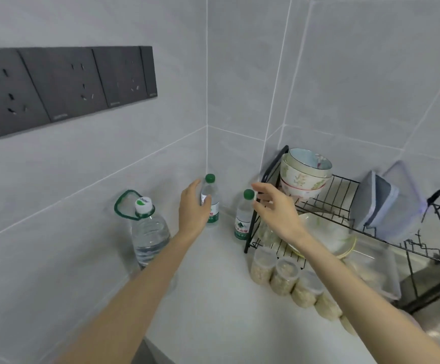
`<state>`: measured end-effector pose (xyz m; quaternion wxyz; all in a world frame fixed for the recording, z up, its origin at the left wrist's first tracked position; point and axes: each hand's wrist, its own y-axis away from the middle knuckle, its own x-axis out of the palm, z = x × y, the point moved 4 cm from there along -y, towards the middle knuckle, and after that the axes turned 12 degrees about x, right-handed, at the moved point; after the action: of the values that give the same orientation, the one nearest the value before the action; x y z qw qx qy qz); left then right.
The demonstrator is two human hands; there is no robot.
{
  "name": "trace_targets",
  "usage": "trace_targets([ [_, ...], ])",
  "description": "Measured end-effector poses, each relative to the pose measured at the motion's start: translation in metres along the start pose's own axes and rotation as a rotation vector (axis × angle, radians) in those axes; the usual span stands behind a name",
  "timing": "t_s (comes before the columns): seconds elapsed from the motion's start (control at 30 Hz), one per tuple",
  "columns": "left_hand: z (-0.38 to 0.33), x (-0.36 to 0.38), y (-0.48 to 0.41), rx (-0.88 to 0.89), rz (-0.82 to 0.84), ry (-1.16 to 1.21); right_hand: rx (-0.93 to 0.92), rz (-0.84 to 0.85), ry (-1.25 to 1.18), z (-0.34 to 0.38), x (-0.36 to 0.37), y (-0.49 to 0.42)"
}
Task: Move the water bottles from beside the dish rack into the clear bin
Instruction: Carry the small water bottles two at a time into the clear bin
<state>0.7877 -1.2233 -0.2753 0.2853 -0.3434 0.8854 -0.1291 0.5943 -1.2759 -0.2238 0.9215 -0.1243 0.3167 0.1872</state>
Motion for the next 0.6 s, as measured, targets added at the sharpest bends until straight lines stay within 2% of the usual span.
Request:
trace_targets([
  [0.1, 0.030, 0.025, -0.030, -0.067, -0.051, 0.066, -0.034, -0.015, 0.119, -0.003, 0.020, -0.022],
  [0.37, 0.093, 0.082, -0.099, -0.265, -0.194, 0.258, 0.073, -0.078, 0.089, -0.022, 0.046, -0.071],
  [0.47, 0.107, 0.094, -0.110, -0.291, -0.209, 0.299, 0.104, -0.075, 0.057, -0.028, 0.049, -0.078],
  [0.6, 0.116, 0.099, -0.117, -0.243, -0.209, 0.271, 0.109, -0.071, 0.163, -0.037, 0.059, -0.081],
])
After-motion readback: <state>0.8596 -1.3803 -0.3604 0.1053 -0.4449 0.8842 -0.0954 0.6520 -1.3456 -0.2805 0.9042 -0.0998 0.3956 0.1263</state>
